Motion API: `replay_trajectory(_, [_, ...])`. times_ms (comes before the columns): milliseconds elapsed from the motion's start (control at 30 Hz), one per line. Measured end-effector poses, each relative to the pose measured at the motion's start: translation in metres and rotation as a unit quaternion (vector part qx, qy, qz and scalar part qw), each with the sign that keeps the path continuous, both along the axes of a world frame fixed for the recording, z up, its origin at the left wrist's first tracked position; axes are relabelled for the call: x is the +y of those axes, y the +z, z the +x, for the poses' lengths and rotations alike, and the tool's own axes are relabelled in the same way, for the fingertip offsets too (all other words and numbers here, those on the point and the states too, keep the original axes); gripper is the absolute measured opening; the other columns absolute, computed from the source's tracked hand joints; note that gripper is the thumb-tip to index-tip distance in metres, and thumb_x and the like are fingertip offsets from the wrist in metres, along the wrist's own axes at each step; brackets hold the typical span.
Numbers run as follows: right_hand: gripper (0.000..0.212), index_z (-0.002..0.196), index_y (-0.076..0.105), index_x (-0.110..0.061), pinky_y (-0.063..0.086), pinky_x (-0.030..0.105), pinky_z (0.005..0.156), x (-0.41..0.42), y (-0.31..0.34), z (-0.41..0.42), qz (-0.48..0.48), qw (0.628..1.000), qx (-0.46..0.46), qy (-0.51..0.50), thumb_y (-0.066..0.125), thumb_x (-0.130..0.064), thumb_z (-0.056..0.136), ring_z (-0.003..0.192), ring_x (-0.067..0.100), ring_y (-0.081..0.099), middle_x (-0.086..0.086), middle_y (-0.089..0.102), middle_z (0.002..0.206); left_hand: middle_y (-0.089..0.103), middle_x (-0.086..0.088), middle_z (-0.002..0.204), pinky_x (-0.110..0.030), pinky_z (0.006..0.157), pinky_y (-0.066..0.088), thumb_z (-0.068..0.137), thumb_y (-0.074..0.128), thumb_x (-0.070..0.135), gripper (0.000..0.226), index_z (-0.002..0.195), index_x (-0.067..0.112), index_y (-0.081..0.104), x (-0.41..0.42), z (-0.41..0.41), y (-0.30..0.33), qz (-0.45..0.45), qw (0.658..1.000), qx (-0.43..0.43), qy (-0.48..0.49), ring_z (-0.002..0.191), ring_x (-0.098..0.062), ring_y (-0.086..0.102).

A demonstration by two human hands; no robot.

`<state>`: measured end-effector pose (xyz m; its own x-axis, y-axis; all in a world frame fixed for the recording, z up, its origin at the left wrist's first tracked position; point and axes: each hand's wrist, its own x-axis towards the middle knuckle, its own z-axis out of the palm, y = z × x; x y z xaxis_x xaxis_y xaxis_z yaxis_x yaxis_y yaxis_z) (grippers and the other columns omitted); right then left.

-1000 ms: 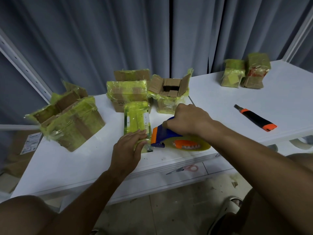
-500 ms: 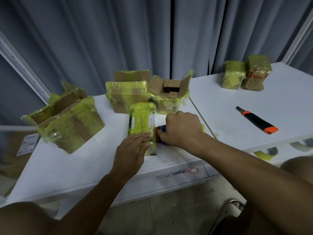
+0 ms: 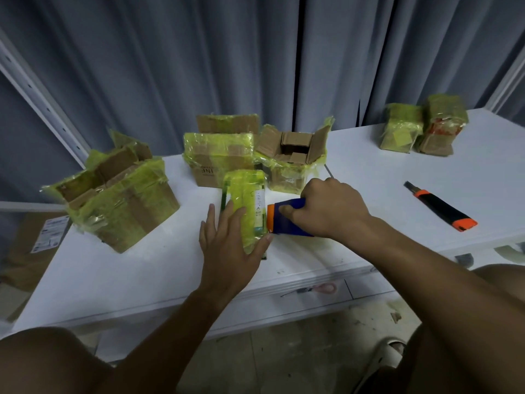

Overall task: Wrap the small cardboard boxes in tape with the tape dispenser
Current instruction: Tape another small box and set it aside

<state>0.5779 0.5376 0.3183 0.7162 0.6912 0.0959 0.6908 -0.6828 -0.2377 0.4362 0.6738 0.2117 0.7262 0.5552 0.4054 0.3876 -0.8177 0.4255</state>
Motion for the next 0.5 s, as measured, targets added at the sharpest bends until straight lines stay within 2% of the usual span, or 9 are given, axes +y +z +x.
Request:
replay_trajectory(100, [0.051, 0.063, 0.038, -0.018, 0.037, 0.03, 0.059, 0.0012, -0.0017, -0.0001, 0.006, 1.0, -0.009, 0.003, 0.057, -0.058, 0.089, 0.062, 0.024, 0.046, 0.0, 0.041, 0.065, 0.031, -0.009, 0.158, -0.047, 0.118, 0.021, 0.088, 0.038, 0.07, 0.078, 0.144, 0.016, 0.044, -0.001, 0.0039, -0.0058, 0.008, 0.999, 0.029, 0.012, 0.149, -0.03, 0.012])
replay_trajectory(200, [0.05, 0.063, 0.04, -0.018, 0.039, 0.03, 0.059, 0.0017, -0.0014, 0.0005, 0.01, 1.0, -0.011, 0.005, 0.058, -0.058, 0.088, 0.064, 0.025, 0.049, -0.001, 0.042, 0.065, 0.033, -0.015, 0.156, -0.037, 0.112, 0.018, 0.088, 0.036, 0.069, 0.078, 0.143, 0.014, 0.047, -0.0033, 0.0063, -0.0078, 0.025, 0.999, 0.045, 0.016, 0.147, -0.036, 0.019])
replay_trajectory(367, [0.05, 0.064, 0.043, -0.017, 0.04, 0.03, 0.059, 0.0011, -0.0004, 0.0003, 0.01, 1.0, -0.01, 0.0, 0.057, -0.058, 0.089, 0.064, 0.025, 0.051, 0.0, 0.044, 0.064, 0.03, -0.013, 0.158, -0.042, 0.114, 0.026, 0.086, 0.033, 0.071, 0.082, 0.145, 0.015, 0.044, 0.0004, 0.0064, -0.0058, 0.009, 0.998, 0.059, 0.012, 0.147, -0.034, 0.015])
replay_trajectory(500, [0.047, 0.071, 0.053, -0.017, 0.042, 0.031, 0.06, -0.0044, 0.0024, 0.0059, 0.021, 0.999, 0.017, -0.023, 0.058, -0.06, 0.087, 0.071, 0.027, 0.058, 0.0, 0.05, 0.069, 0.024, -0.008, 0.161, -0.046, 0.114, 0.031, 0.085, 0.031, 0.071, 0.082, 0.147, 0.018, 0.037, 0.0, 0.0045, -0.0011, -0.002, 0.997, 0.08, 0.007, 0.149, -0.029, 0.008])
